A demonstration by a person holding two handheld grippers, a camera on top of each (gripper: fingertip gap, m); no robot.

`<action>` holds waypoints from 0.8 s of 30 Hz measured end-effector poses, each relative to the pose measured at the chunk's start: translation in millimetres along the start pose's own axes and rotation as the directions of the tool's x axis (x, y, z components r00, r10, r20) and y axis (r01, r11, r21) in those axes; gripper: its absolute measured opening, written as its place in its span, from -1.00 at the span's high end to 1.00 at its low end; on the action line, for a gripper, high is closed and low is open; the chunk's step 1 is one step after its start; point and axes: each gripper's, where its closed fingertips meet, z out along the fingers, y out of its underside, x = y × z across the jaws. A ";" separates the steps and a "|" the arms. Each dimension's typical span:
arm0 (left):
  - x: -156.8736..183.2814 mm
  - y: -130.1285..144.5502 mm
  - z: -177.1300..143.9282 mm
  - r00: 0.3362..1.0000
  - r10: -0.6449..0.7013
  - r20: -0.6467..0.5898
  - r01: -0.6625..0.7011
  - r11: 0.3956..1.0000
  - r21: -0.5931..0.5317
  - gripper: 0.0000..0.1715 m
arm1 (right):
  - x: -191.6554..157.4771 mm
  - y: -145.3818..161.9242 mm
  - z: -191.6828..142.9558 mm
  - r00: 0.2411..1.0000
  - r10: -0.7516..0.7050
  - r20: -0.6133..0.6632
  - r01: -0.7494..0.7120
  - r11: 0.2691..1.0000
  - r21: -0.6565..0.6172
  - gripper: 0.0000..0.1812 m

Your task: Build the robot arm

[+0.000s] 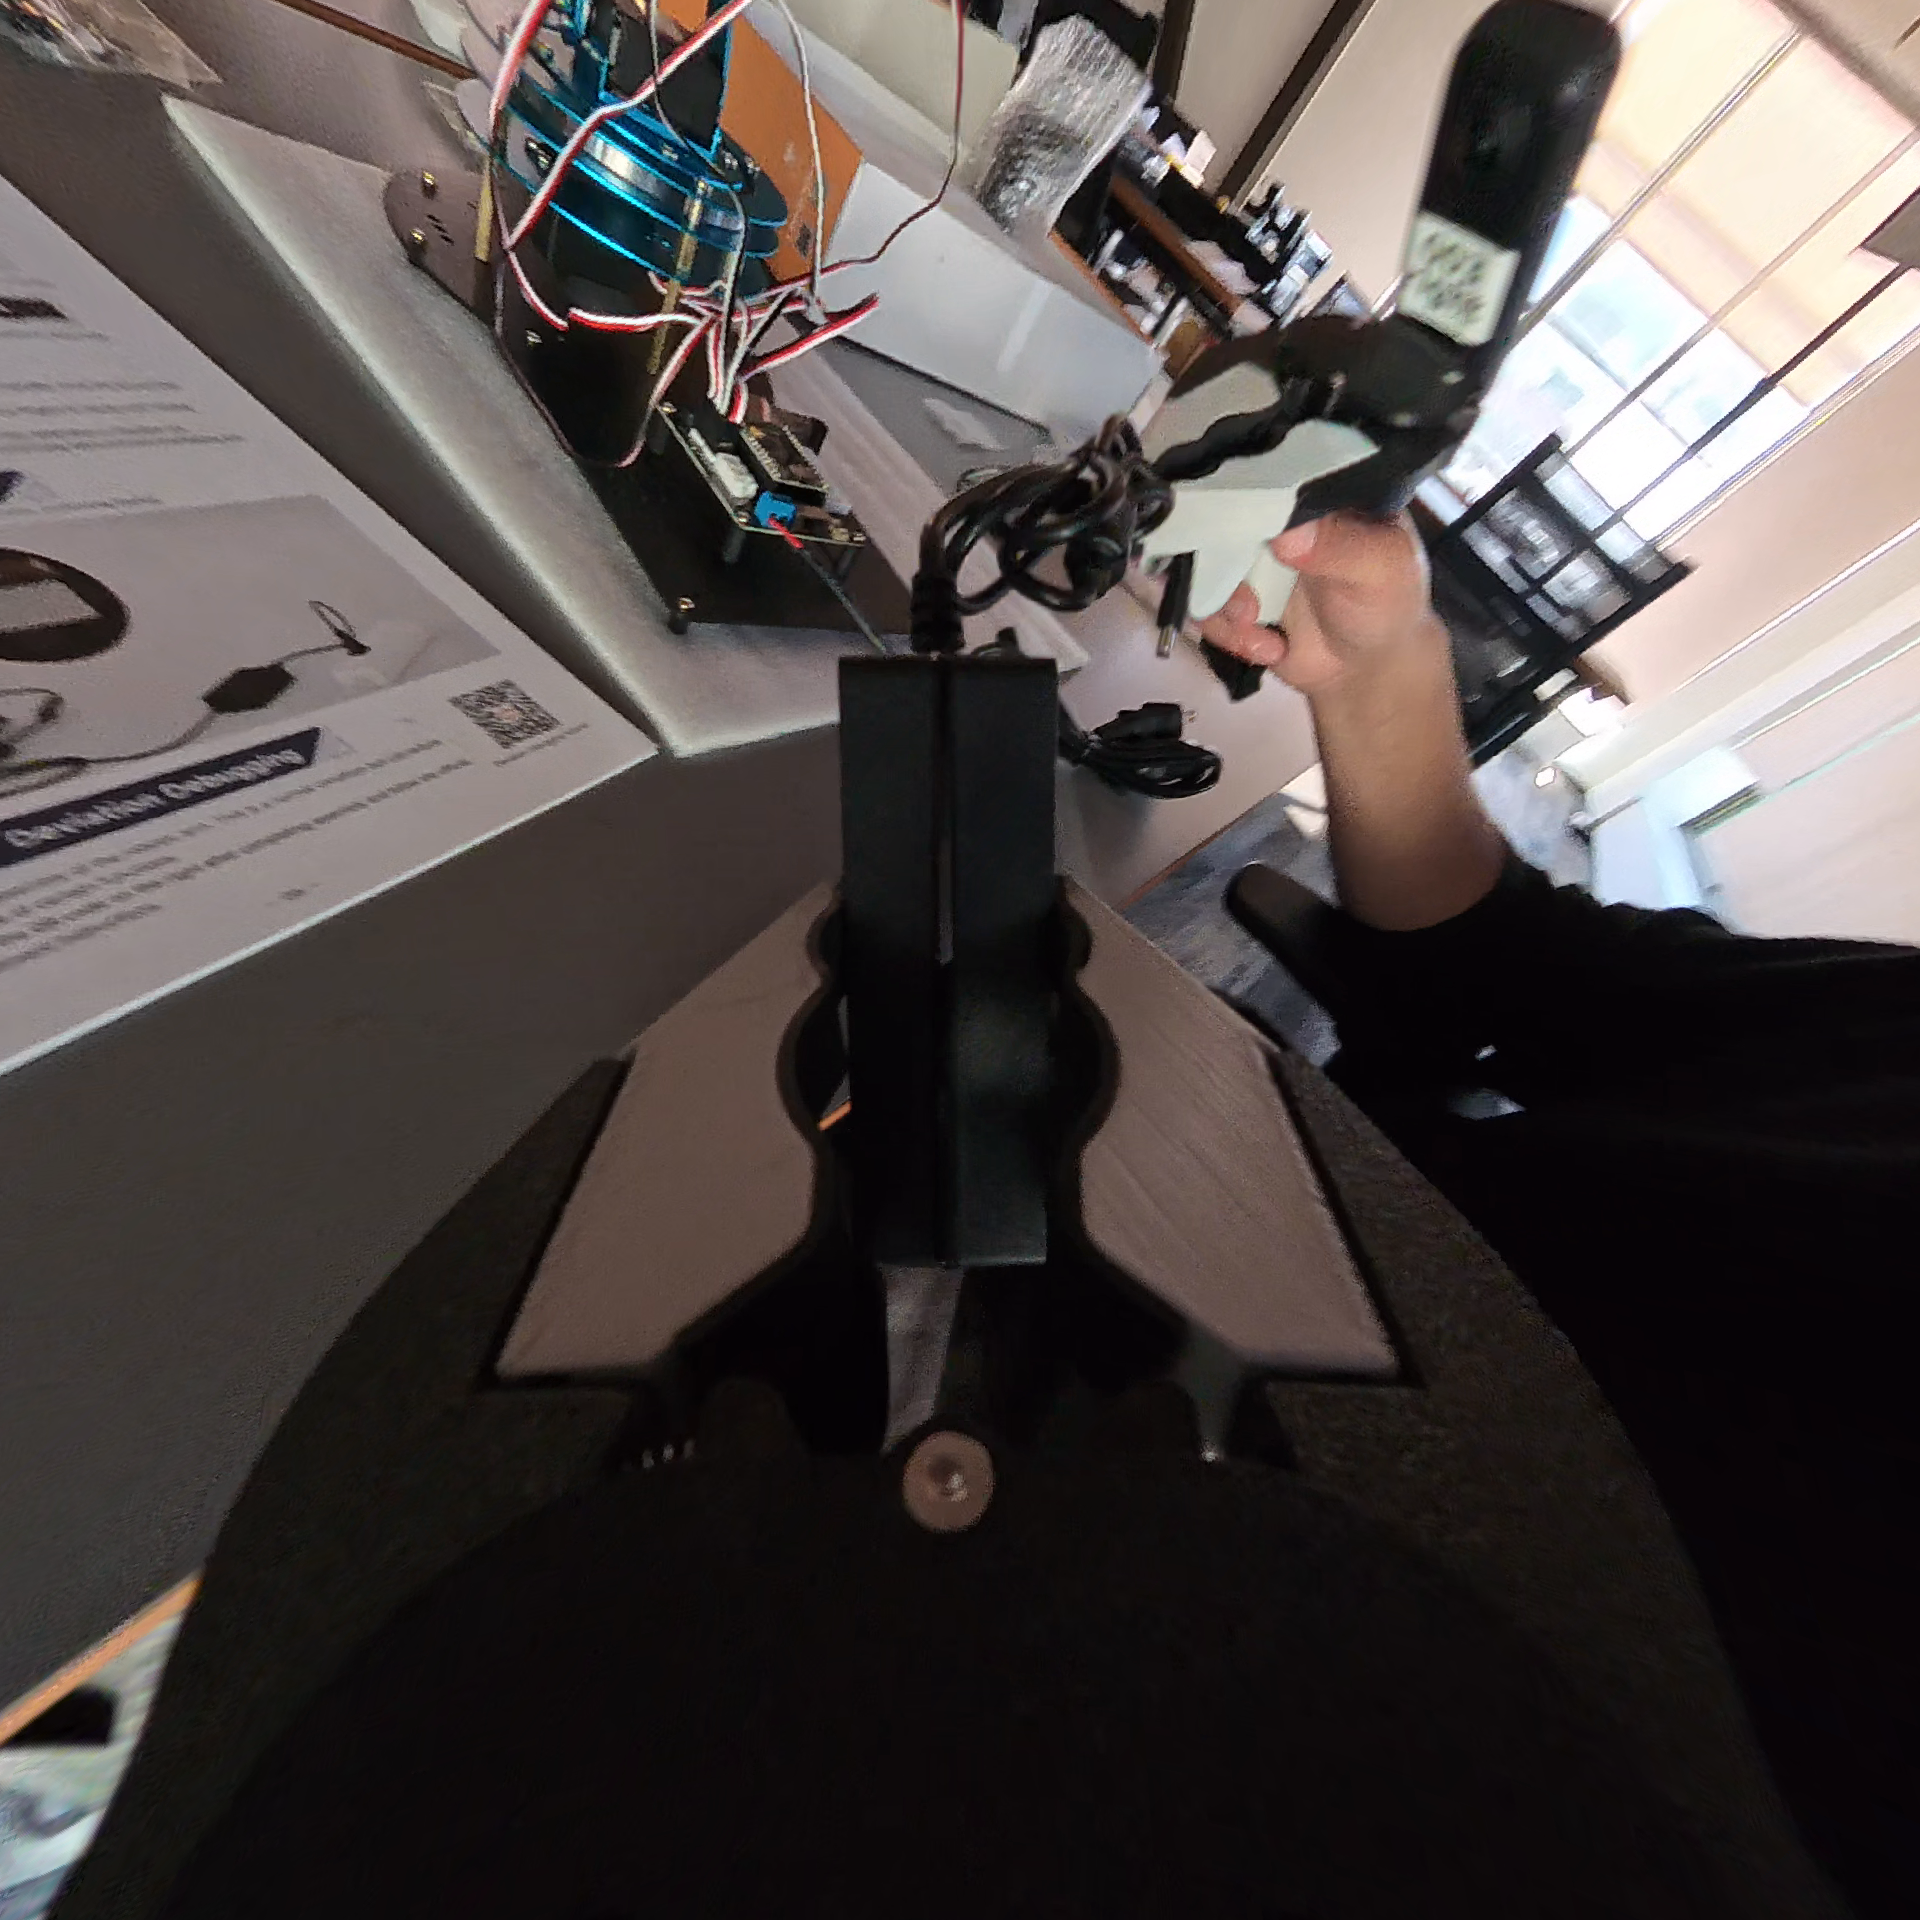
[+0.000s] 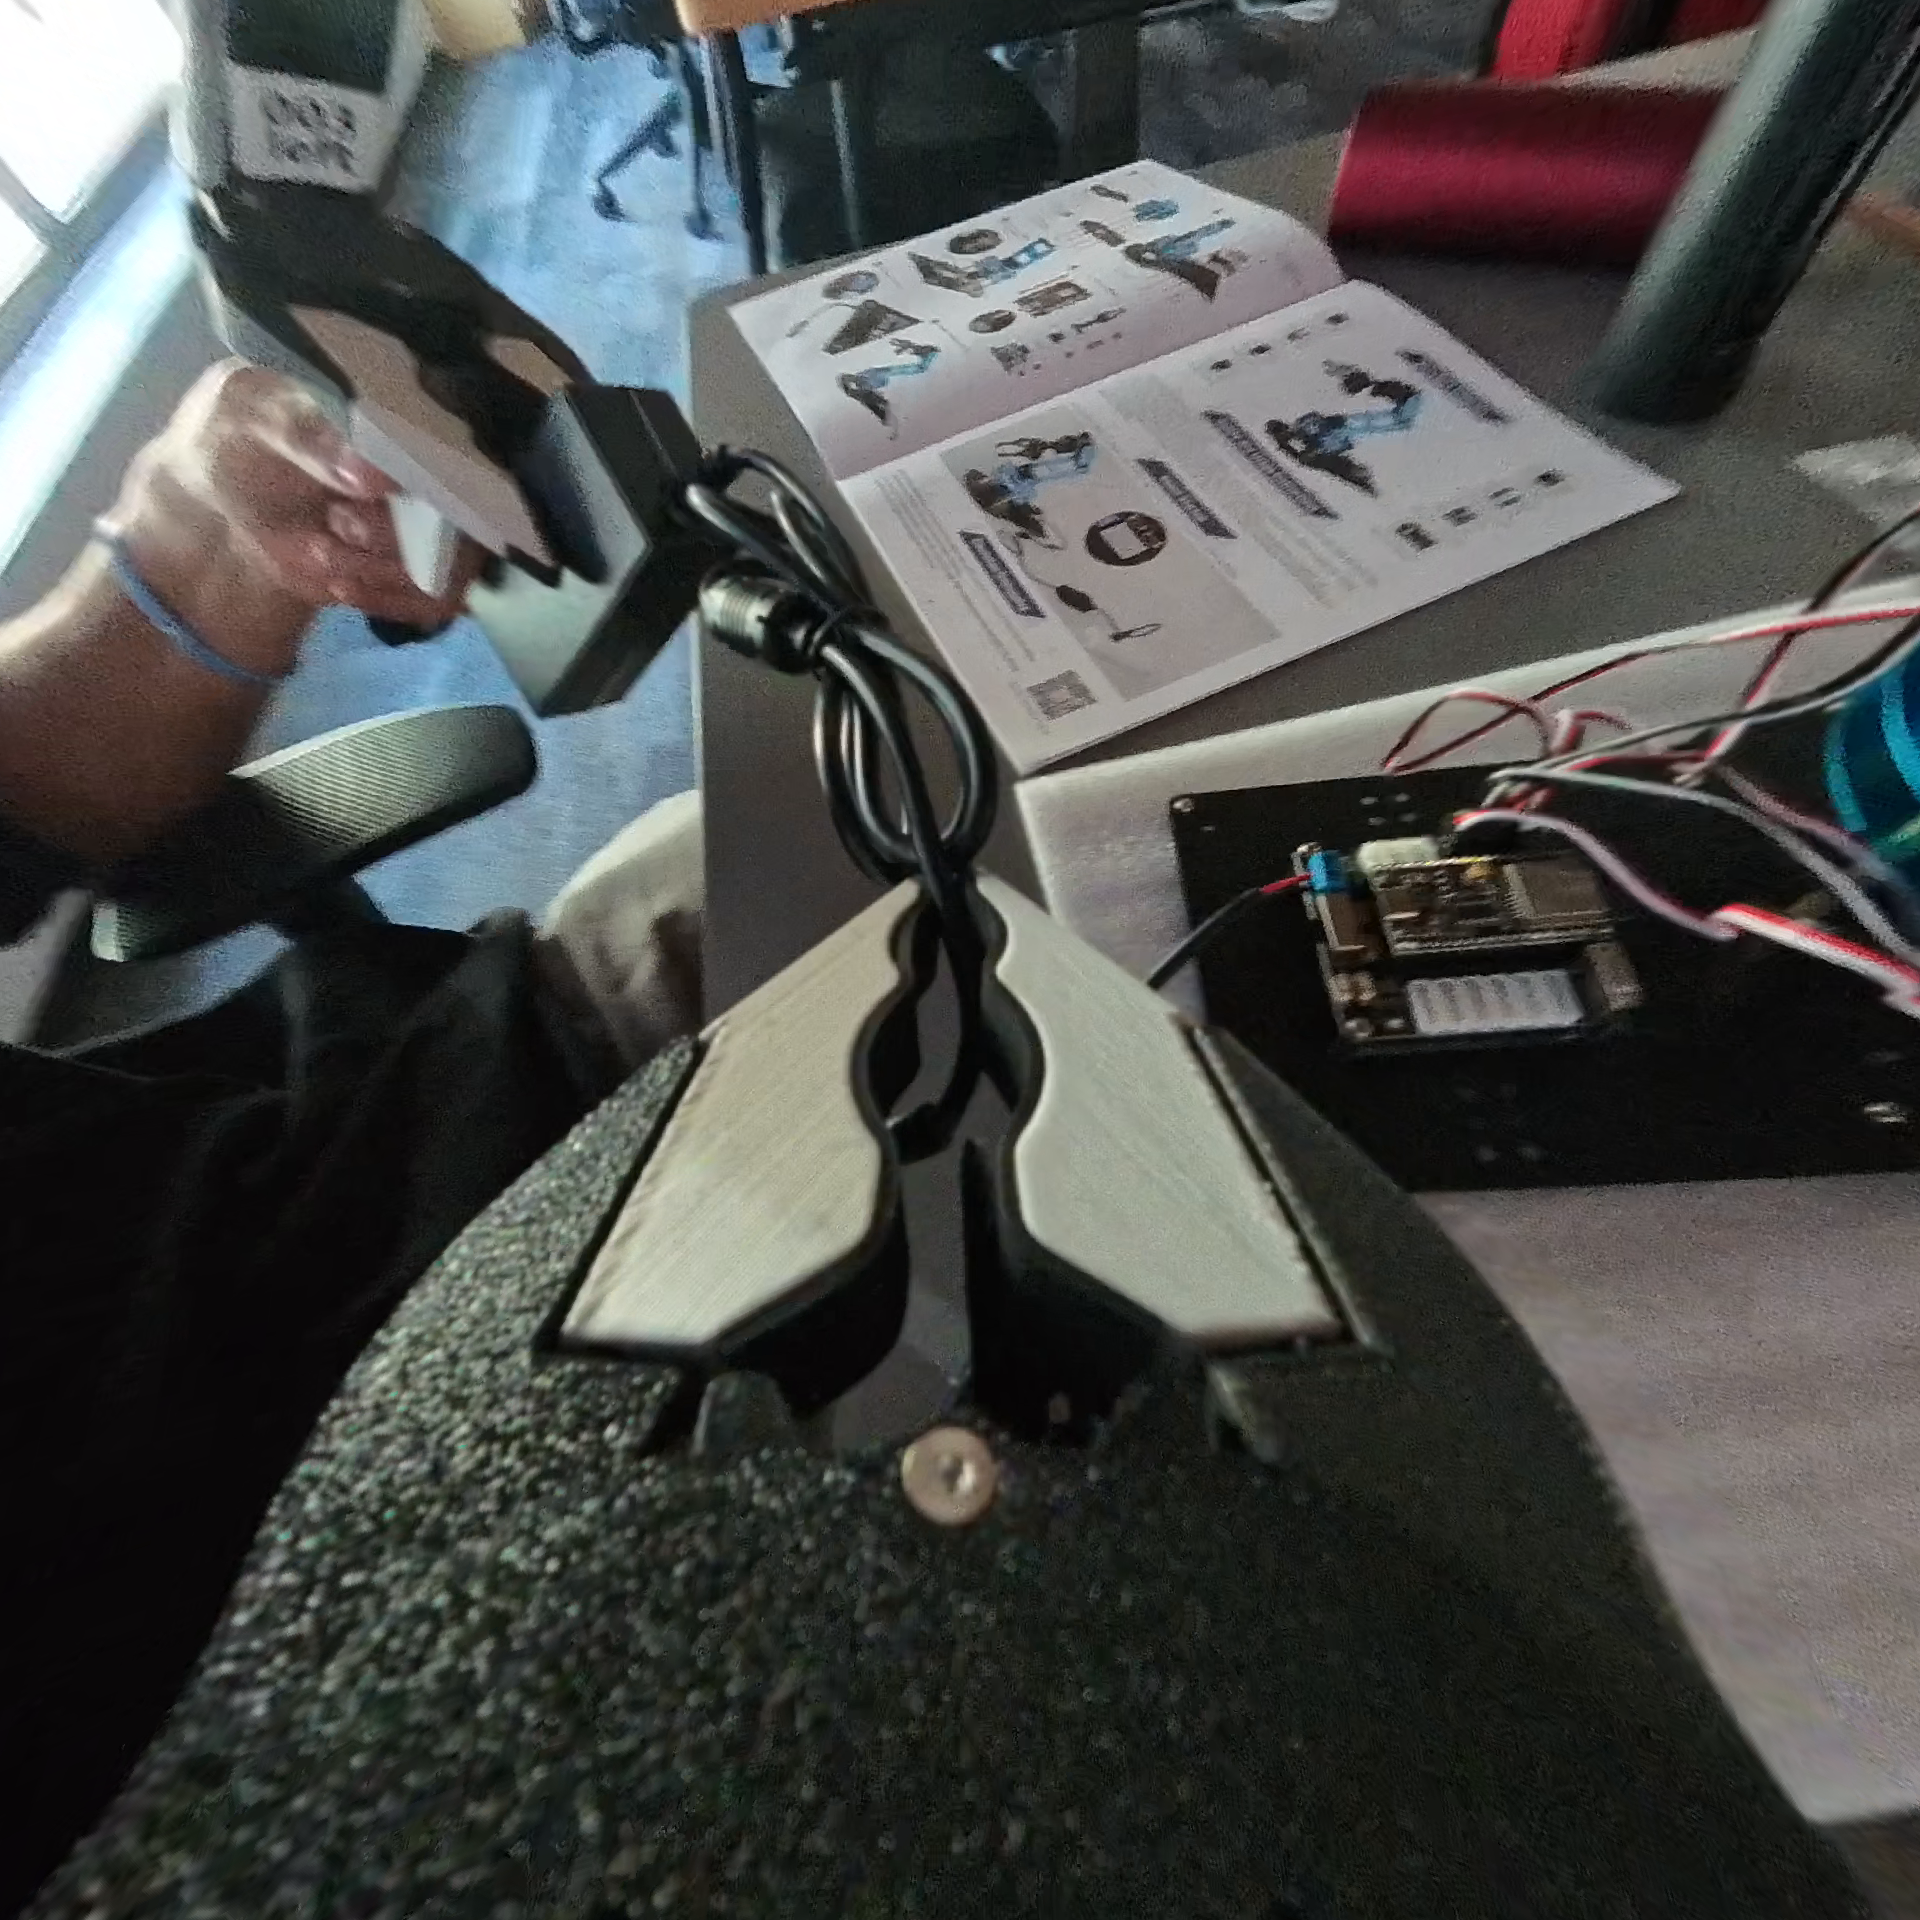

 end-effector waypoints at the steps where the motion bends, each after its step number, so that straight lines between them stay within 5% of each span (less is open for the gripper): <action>1: 2.7 -0.5 0.5 0.999 -0.027 -0.024 0.027 1.000 0.008 0.61 | -3.7 0.1 -1.3 0.996 0.073 0.058 -0.074 0.997 0.007 0.98; 11: 14.4 9.1 15.1 0.996 -0.013 -0.086 0.010 0.999 -0.033 0.61 | -26.9 -3.7 -13.5 0.853 0.363 0.376 -0.396 0.918 0.013 1.00; 24: 34.9 10.7 27.7 0.939 -0.184 -0.292 0.175 0.983 -0.055 0.60 | -29.8 -8.5 -25.4 0.713 0.485 0.507 -0.558 0.830 -0.010 1.00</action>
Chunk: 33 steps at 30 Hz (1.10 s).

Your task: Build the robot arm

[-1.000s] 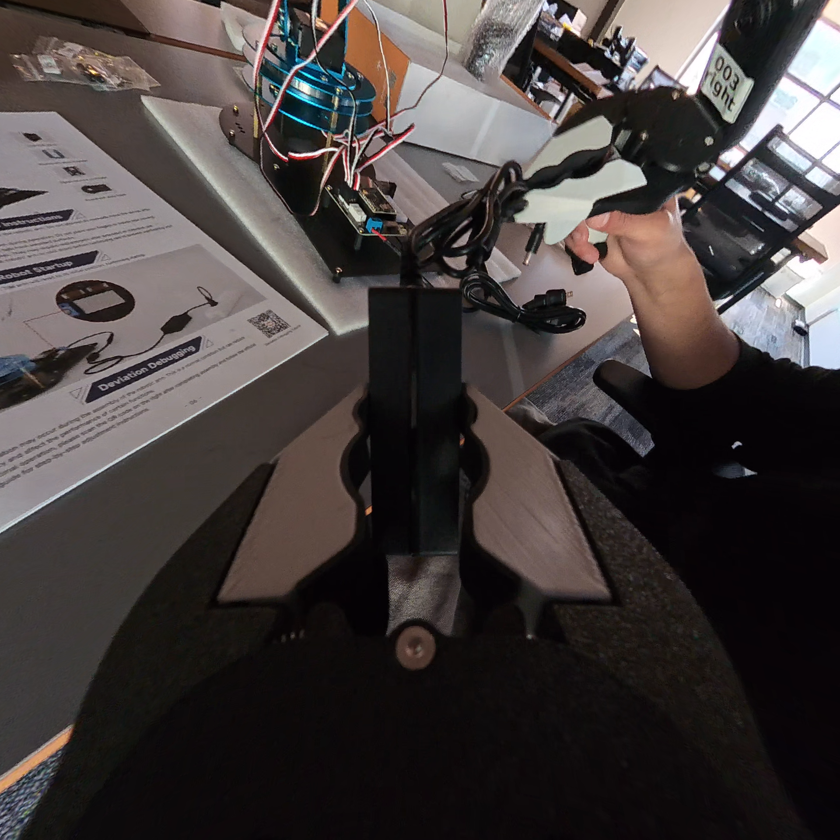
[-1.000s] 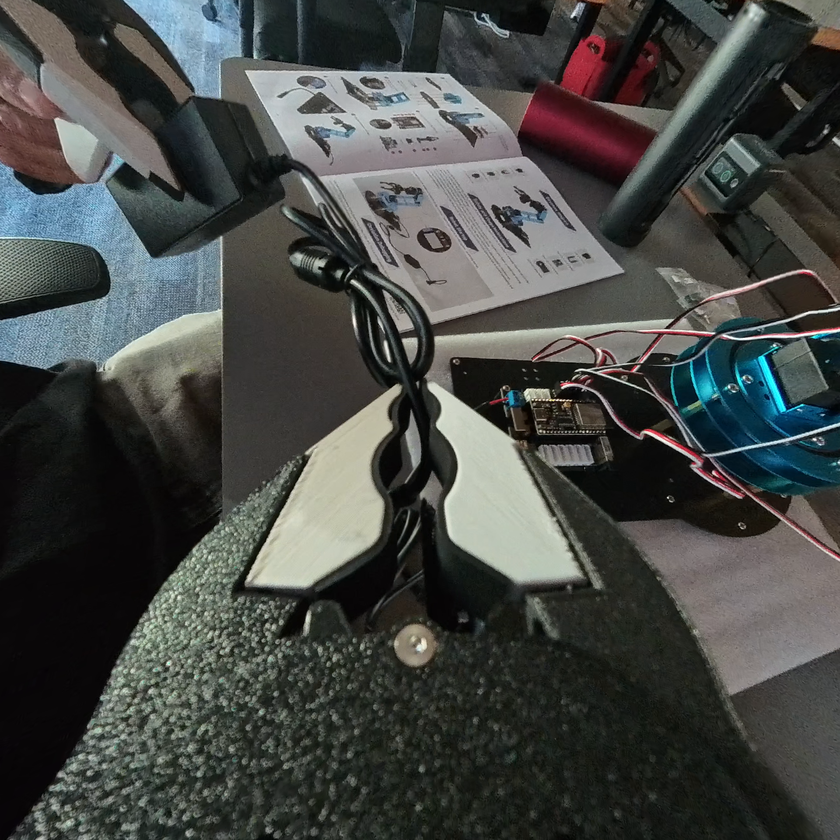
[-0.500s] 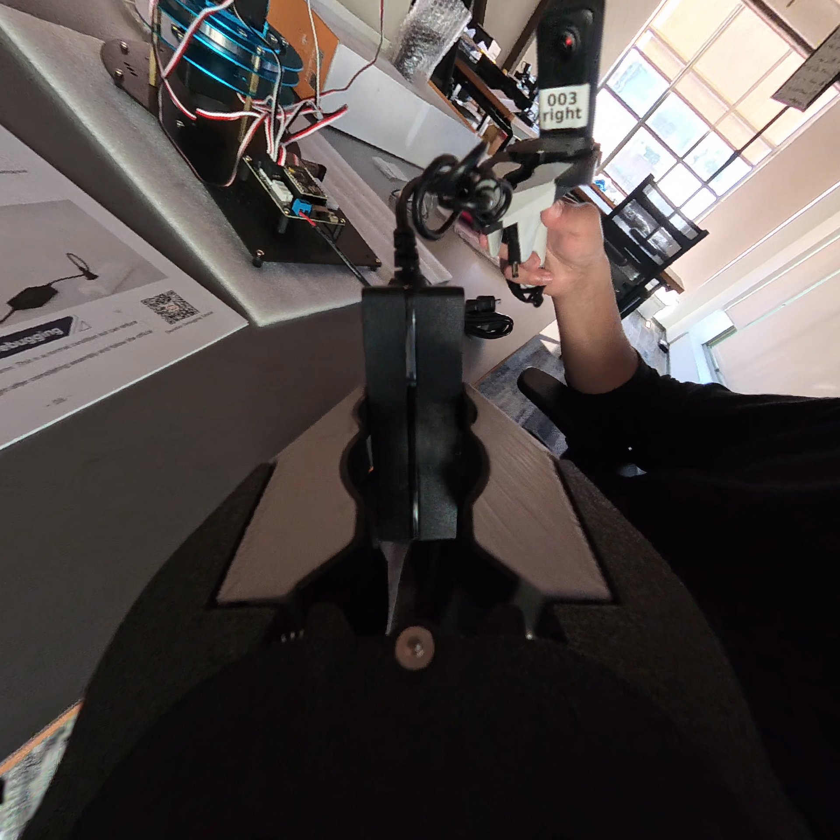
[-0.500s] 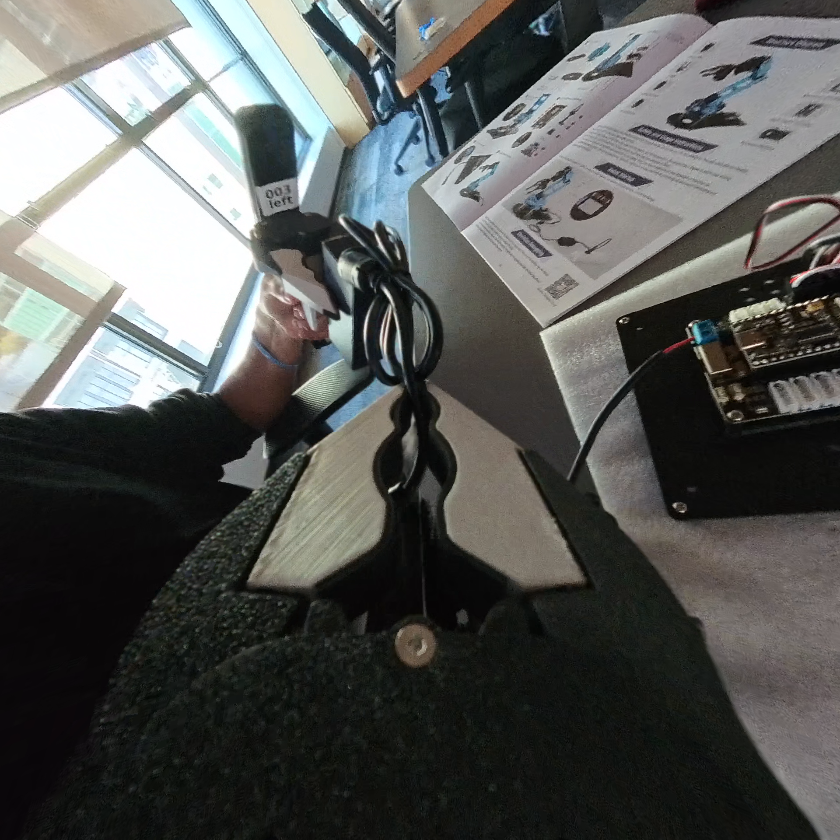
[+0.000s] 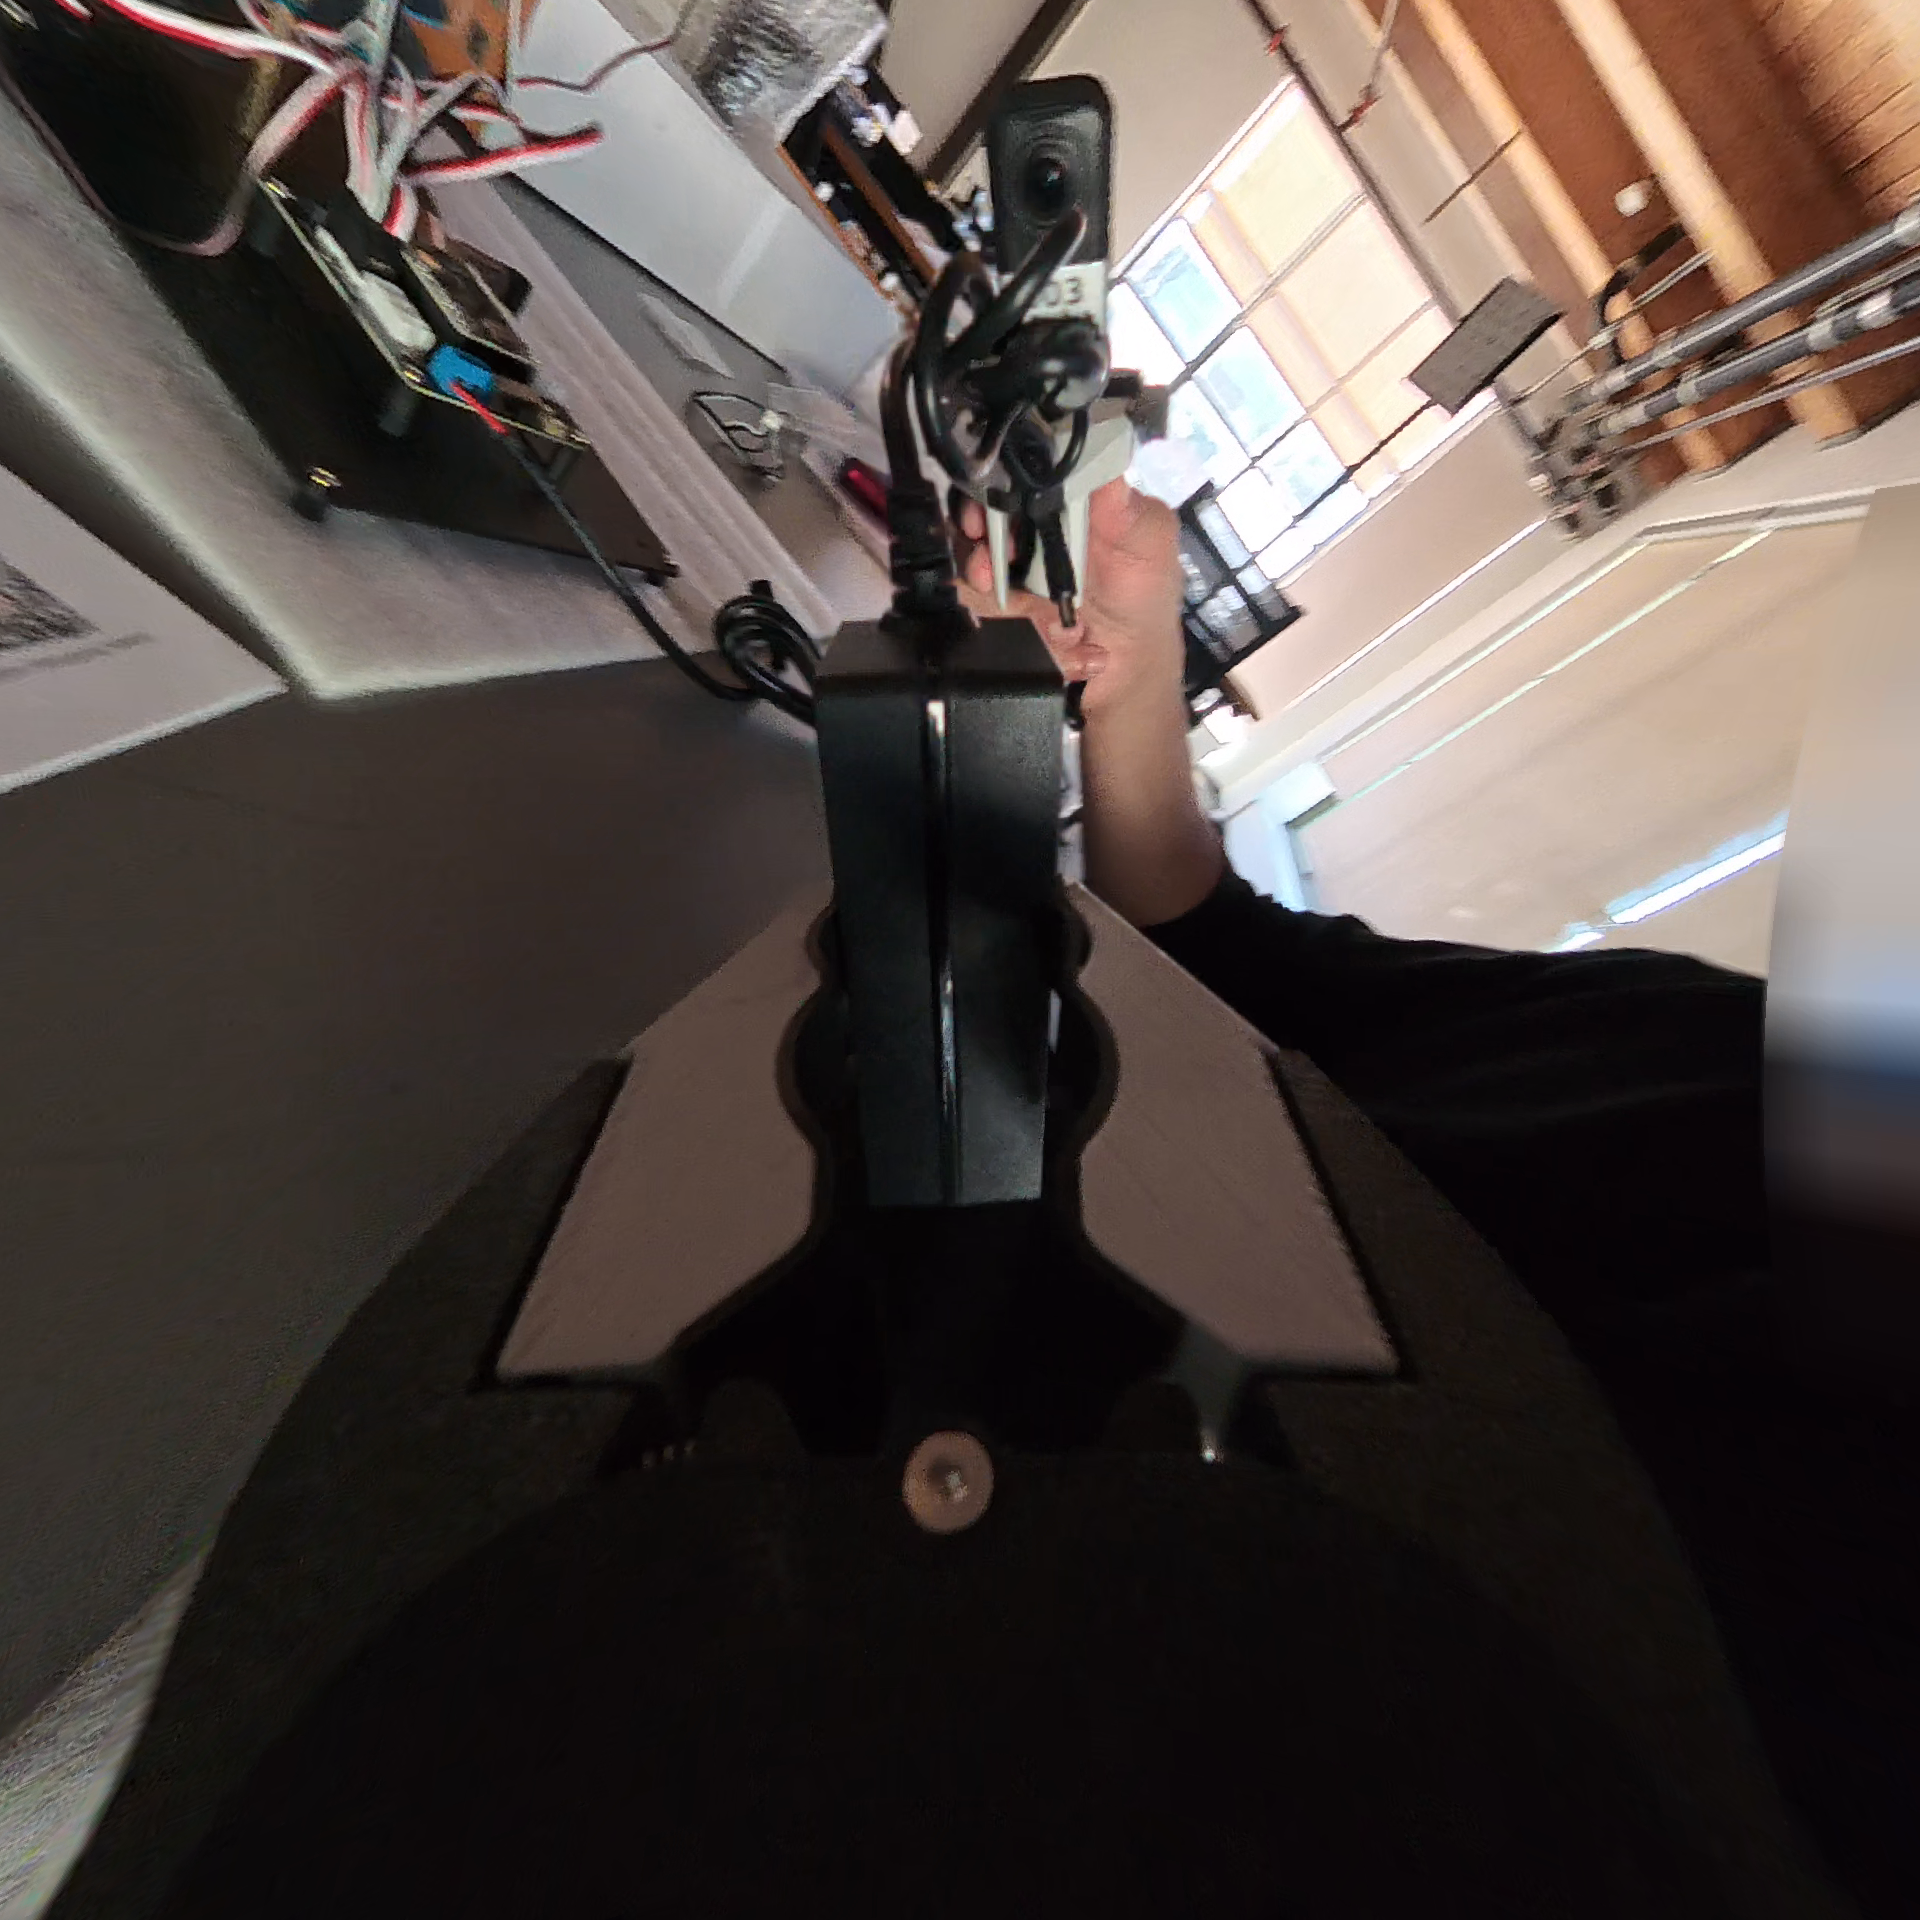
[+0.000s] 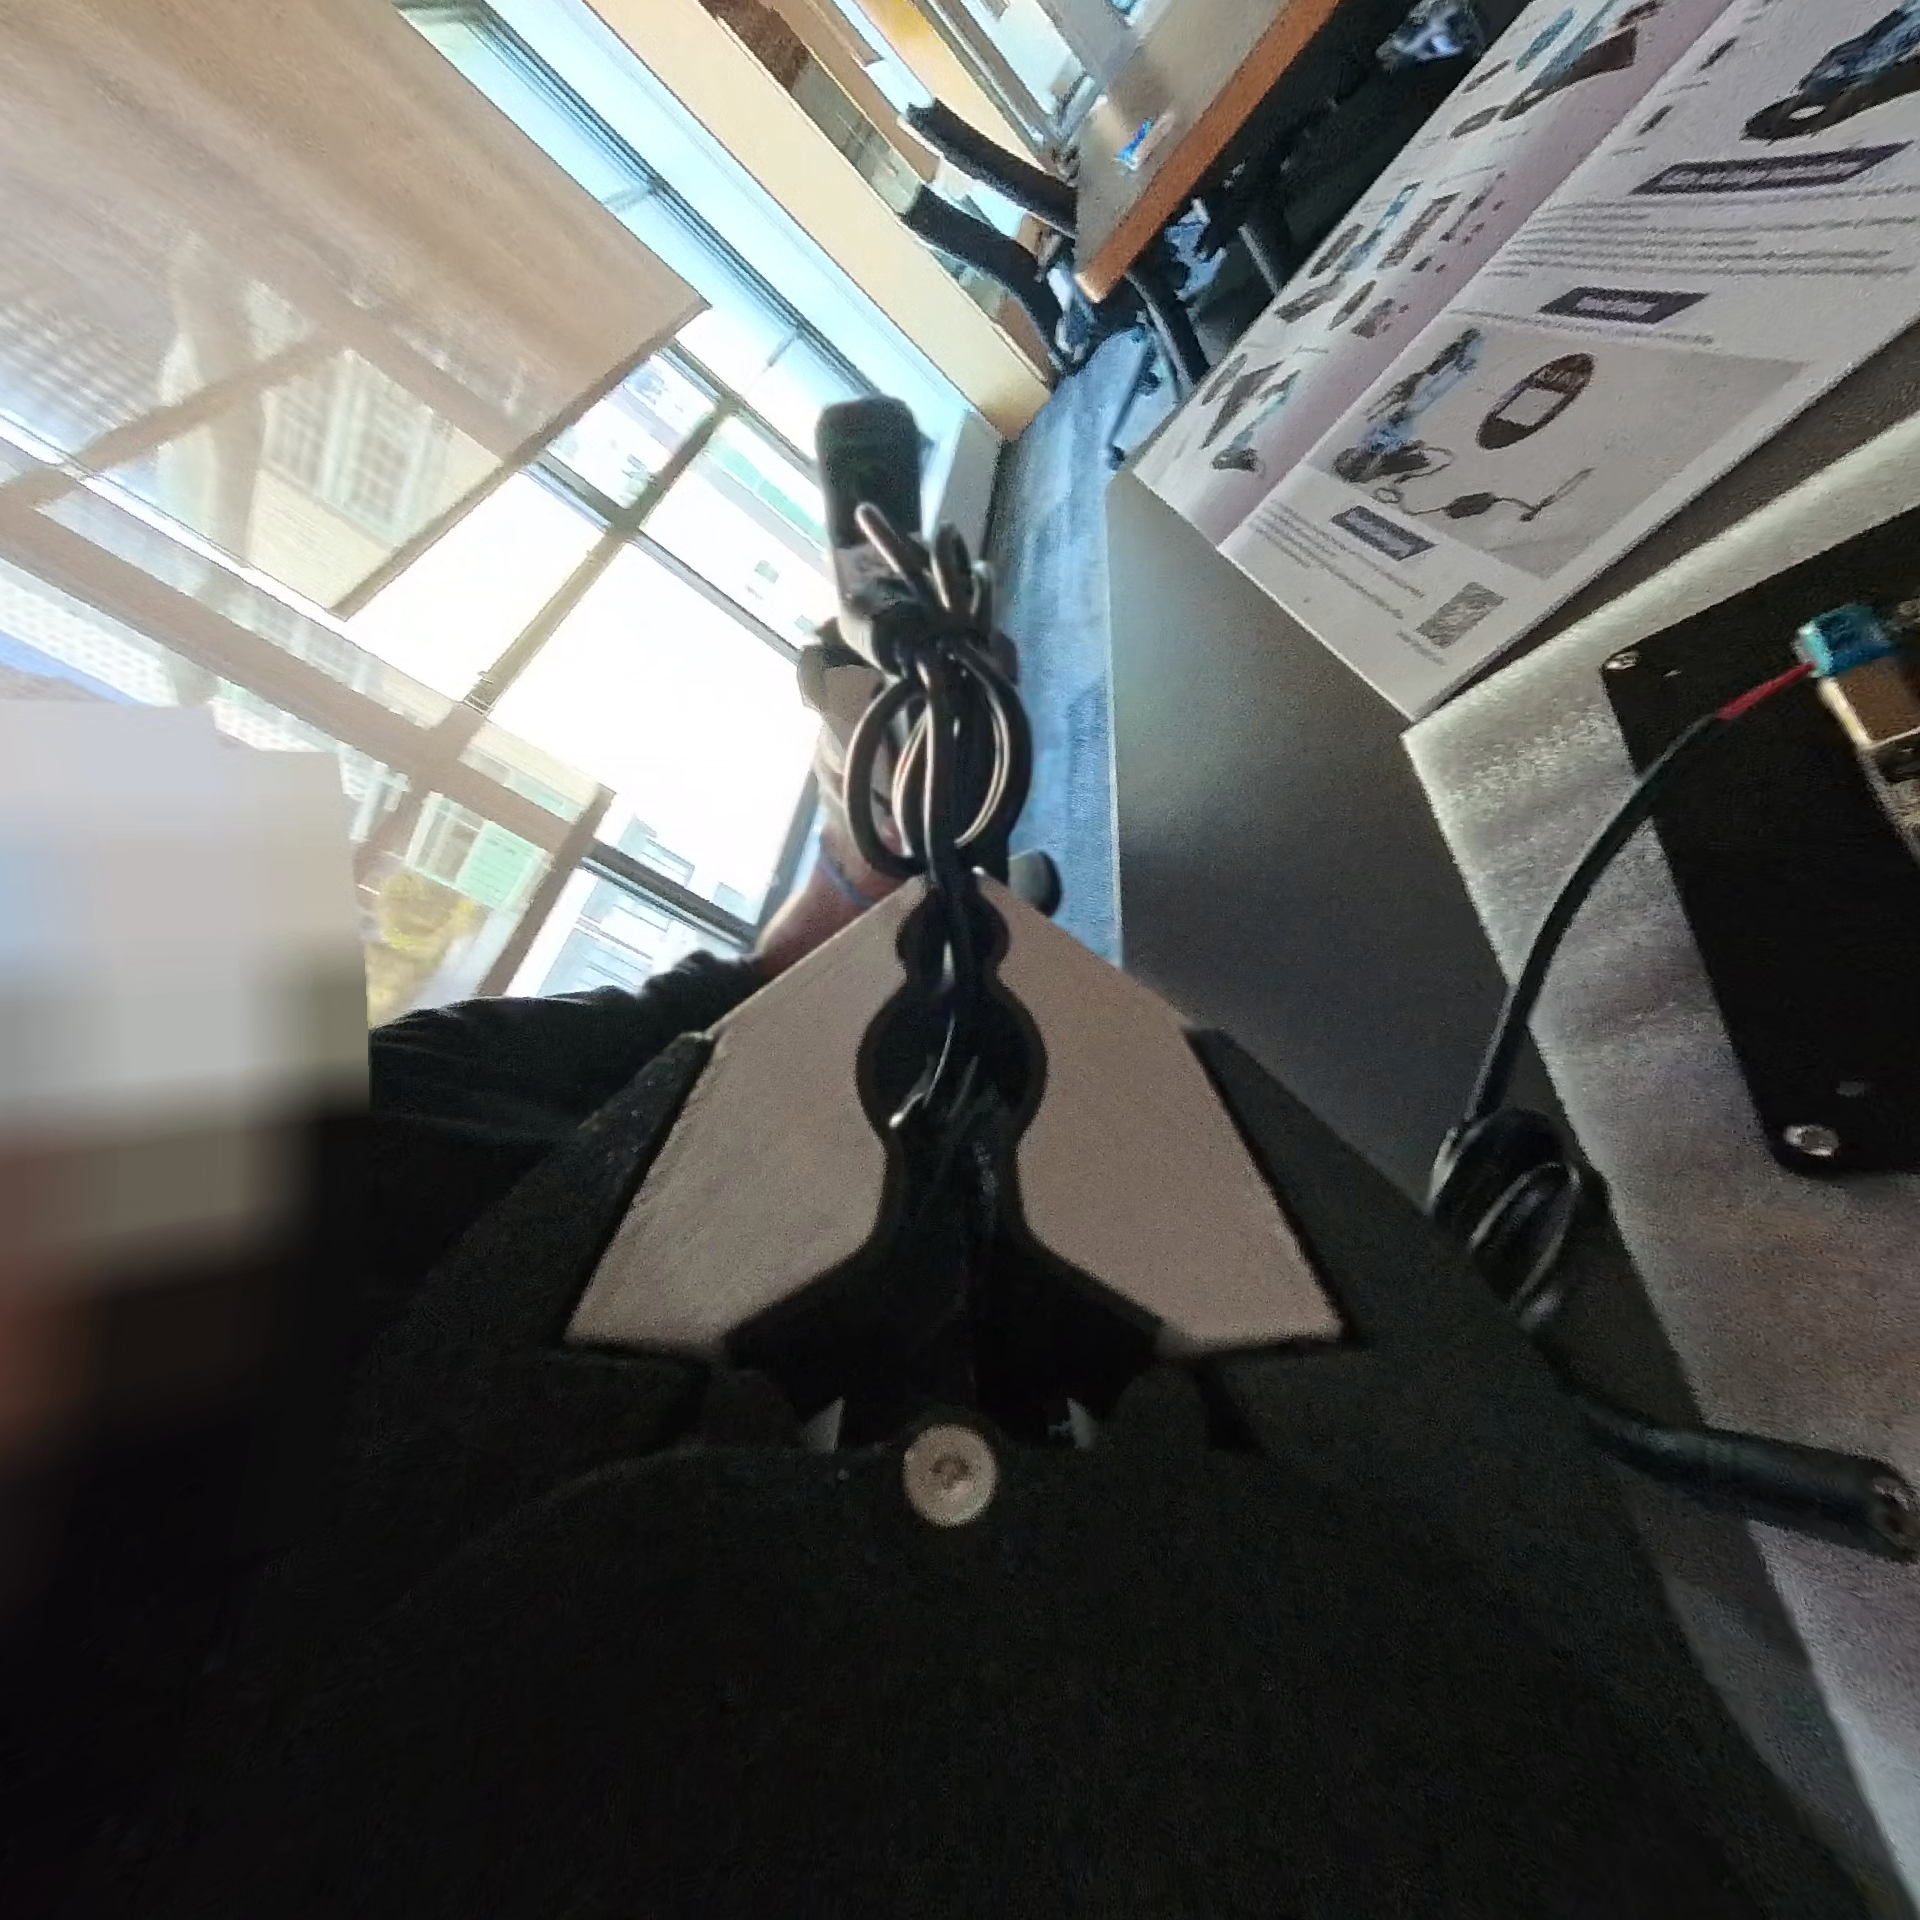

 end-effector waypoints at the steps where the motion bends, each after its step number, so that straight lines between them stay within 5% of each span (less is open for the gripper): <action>1: 3.8 0.7 1.7 0.999 -0.030 -0.037 0.030 1.000 0.001 0.60 | -9.2 -3.1 -1.4 0.996 0.042 0.074 -0.044 0.999 0.021 1.00; 4: 21.8 -0.3 6.3 0.984 -0.080 -0.160 0.083 0.996 0.011 0.60 | -36.9 -14.1 -12.8 0.924 0.182 0.336 -0.212 0.976 0.055 1.00; 11: 24.5 -2.5 14.6 0.987 -0.062 -0.149 0.065 0.998 0.013 0.60 | -35.0 -14.2 -19.4 0.930 0.164 0.328 -0.199 0.977 0.076 0.97; 13: 13.5 -1.6 15.9 0.996 -0.034 -0.082 0.035 0.999 0.011 0.61 | -23.6 -11.3 -16.8 0.962 0.140 0.236 -0.162 0.984 0.077 0.98; 16: -9.6 -0.7 14.9 0.999 -0.020 0.047 0.020 1.000 0.006 0.60 | 14.8 -0.7 -11.7 0.994 -0.032 -0.102 0.034 0.999 0.017 1.00; 19: -23.1 -1.0 13.2 0.994 -0.061 0.085 0.060 0.998 0.016 0.61 | 46.8 0.9 -16.0 0.875 -0.267 -0.404 0.242 0.964 -0.114 1.00; 24: -25.5 -5.4 13.2 0.977 -0.211 0.011 0.210 0.976 0.053 0.61 | 42.8 -5.3 -6.7 0.739 -0.429 -0.519 0.379 0.902 -0.206 1.00; 27: -31.3 -6.1 12.2 0.981 -0.185 0.053 0.182 0.982 0.052 0.60 | 41.4 -5.1 -5.6 0.655 -0.511 -0.557 0.428 0.858 -0.283 1.00; 33: -31.3 -8.4 9.0 0.975 -0.216 0.047 0.212 0.975 0.071 0.61 | 44.0 1.6 -4.2 0.694 -0.473 -0.543 0.386 0.881 -0.275 1.00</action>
